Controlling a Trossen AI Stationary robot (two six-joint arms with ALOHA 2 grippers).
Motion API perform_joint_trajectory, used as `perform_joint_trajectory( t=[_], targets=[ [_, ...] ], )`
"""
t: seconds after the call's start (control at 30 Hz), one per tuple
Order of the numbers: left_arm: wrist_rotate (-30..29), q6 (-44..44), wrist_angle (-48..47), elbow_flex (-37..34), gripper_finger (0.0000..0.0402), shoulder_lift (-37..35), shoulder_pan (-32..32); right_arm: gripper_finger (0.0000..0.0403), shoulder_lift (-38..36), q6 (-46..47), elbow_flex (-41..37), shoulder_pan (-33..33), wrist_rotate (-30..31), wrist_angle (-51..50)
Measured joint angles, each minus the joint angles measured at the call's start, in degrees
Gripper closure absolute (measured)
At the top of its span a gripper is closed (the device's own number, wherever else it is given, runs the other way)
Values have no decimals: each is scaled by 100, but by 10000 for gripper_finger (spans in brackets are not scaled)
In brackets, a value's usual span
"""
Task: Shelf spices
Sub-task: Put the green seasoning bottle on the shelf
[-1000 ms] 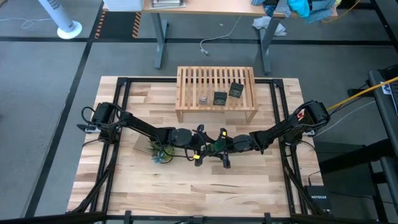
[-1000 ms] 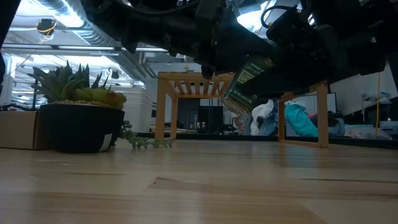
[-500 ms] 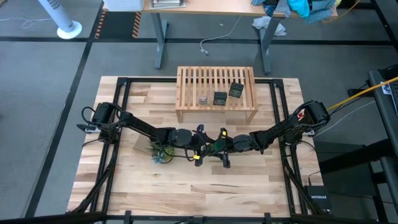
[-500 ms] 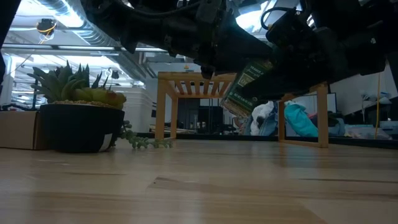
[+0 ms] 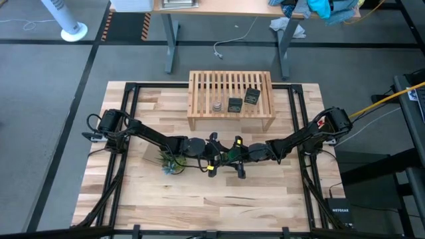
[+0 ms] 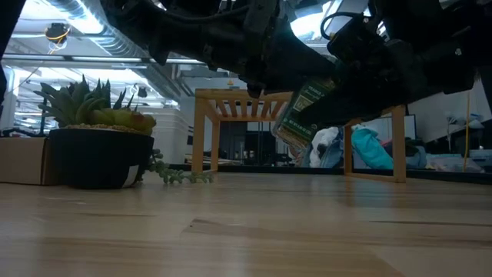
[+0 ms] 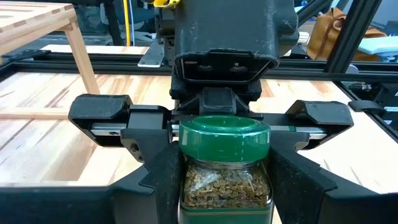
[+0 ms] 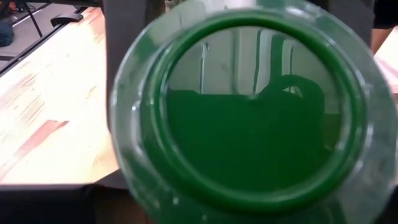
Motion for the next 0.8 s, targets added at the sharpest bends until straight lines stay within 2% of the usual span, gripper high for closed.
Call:
perform_joint_trajectory(
  t=[0.47,0.8],
  targets=[
    [-145,275,-172,7,219,-269,4,180,-426,-41,11,-2,75,-355],
    [-167,340,-298,7,219,-297,4,180,-428,-101,4,-2,49,-438]
  ],
)
